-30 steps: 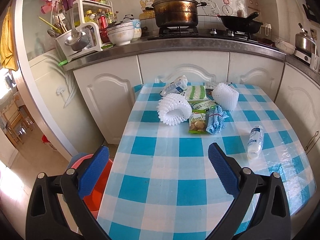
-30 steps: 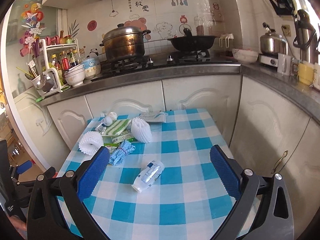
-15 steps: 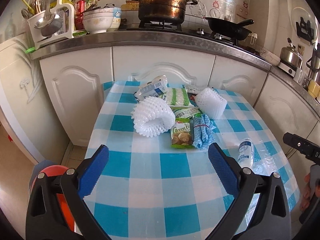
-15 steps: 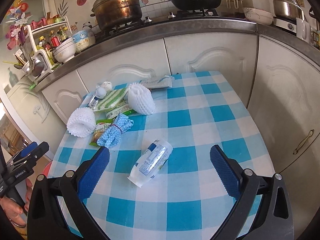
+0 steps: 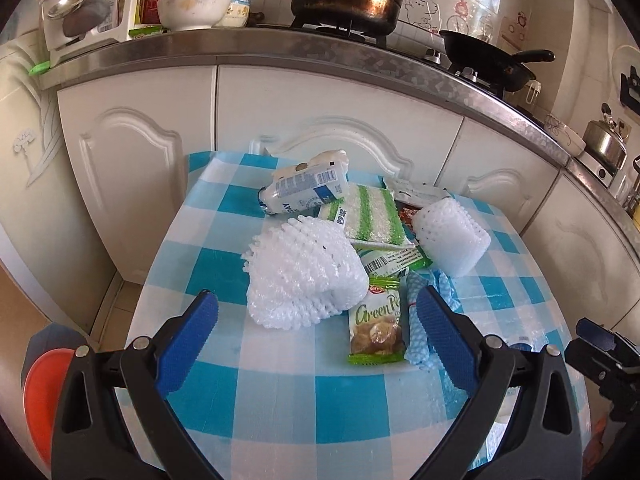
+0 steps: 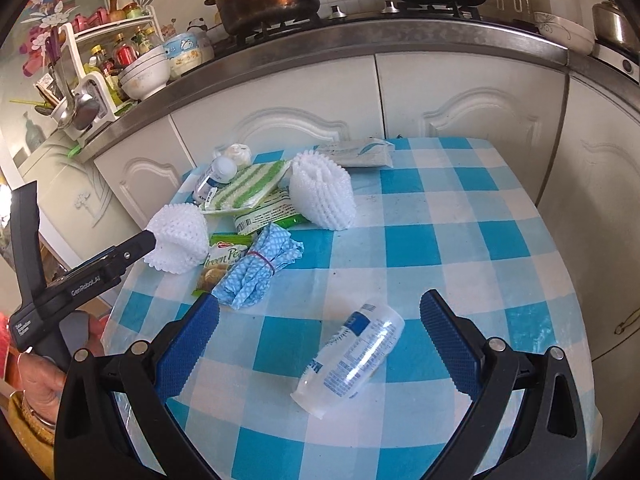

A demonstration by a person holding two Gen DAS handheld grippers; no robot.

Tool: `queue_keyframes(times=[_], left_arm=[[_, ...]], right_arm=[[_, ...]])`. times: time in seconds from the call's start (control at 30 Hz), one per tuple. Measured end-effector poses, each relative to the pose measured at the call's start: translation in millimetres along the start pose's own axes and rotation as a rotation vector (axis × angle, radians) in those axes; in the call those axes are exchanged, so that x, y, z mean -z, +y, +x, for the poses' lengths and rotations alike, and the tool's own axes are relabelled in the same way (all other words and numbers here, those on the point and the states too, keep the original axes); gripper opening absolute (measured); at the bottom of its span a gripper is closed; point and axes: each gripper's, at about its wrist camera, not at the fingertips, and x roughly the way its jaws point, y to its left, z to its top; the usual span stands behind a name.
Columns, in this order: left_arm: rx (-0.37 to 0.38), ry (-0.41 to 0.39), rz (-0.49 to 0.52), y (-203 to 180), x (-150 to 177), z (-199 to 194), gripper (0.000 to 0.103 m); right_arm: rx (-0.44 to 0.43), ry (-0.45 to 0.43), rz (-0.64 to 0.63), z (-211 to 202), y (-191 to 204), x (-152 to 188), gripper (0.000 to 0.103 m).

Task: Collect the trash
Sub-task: 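Grasp the large white foam net with the left tool while the right tool grasps another foam net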

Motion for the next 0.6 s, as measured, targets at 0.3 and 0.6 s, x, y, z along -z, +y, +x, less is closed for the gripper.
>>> queue_keyframes(times=[0.3, 0.6], left_arm=[[-0.025, 0.05, -0.026, 6.7, -4.3, 36.6, 0.1], [-0.037, 0.066, -0.047, 16.6, -10.9, 53.1, 0.097]], right_arm=[[-0.016, 0.039, 0.001, 42.3, -6.3, -29.6, 0.099], [-0.037, 0.071, -0.021, 97.3, -22.9, -78.2, 0.099]])
